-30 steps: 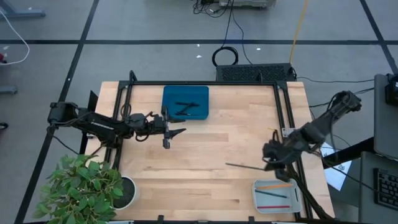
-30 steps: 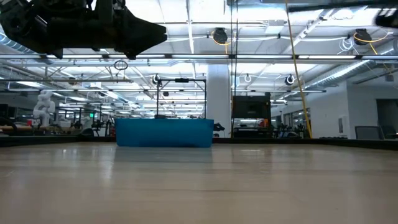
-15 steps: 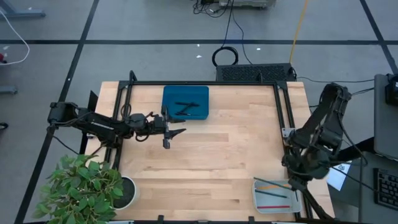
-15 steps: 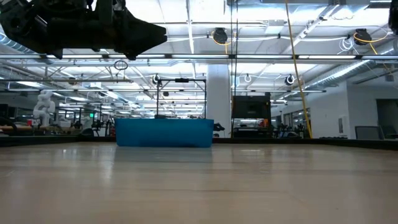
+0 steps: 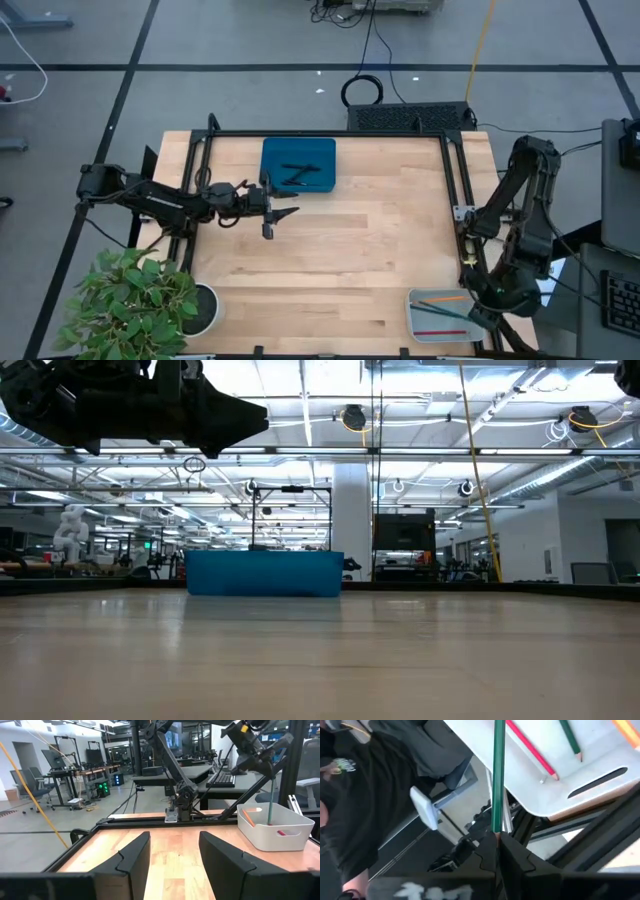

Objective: Sort pens & pencils
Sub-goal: Put the green pencil into the gray bin, then return to Home Position

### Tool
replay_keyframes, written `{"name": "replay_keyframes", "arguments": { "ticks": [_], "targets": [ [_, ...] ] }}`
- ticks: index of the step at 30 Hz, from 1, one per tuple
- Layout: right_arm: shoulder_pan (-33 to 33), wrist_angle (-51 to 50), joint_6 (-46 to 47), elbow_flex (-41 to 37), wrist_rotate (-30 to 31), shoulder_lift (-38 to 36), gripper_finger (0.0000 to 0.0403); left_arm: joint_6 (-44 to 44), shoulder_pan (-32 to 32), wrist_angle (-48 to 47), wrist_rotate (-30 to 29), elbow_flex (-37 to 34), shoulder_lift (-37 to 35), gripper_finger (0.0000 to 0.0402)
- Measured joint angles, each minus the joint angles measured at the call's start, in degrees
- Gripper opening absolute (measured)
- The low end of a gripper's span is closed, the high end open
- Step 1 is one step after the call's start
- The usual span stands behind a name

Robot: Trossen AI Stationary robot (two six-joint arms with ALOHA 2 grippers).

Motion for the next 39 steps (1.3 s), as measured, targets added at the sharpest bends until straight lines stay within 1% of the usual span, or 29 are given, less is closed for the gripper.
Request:
{"name": "replay_keyframes", "arguments": {
  "ticks": [7, 19, 22, 28, 33, 35, 37, 39],
  "targets": [
    [0.0, 1.0, -0.4, -2.3, 0.0, 3.0, 0.0000, -0.2, 0.0, 0.0, 0.0, 0.0, 0.0, 0.0175],
    [0.0, 6.8, 2.1, -9.3, 0.0, 3.2, 0.0022, -1.2, 0.0, 0.1, 0.0, 0.0, 0.0, 0.0175],
    [0.0, 6.7, 3.1, -10.6, 0.1, 3.2, 0.0036, -1.2, 0.0, 0.0, 0.0, 0.0, 0.0, 0.0175],
    [-0.3, 6.8, 3.1, -11.3, 4.1, 3.2, 0.0084, -1.2, 0.0, 0.1, 0.0, 0.0, 0.0, 0.0175],
    [-1.2, 9.7, -0.1, -11.3, 2.9, 2.2, 0.0115, -1.2, 0.0, 0.1, 0.0, 0.0, 0.0, 0.0175],
    [-2.0, 11.5, -3.2, -11.3, 5.0, 1.6, 0.0118, -1.2, 0.0, 0.1, 0.0, 0.0, 0.0, 0.0175],
    [-3.2, 12.8, -6.6, -11.3, 9.1, 0.8, 0.0115, -1.2, 0.0, 0.2, 0.0, 0.0, 0.0, 0.0175],
    [-5.1, 13.9, -12.6, -11.3, 13.4, 0.2, 0.0108, -1.2, 0.0, 0.2, 0.0, 0.0, 0.0, 0.0175]
  ]
}}
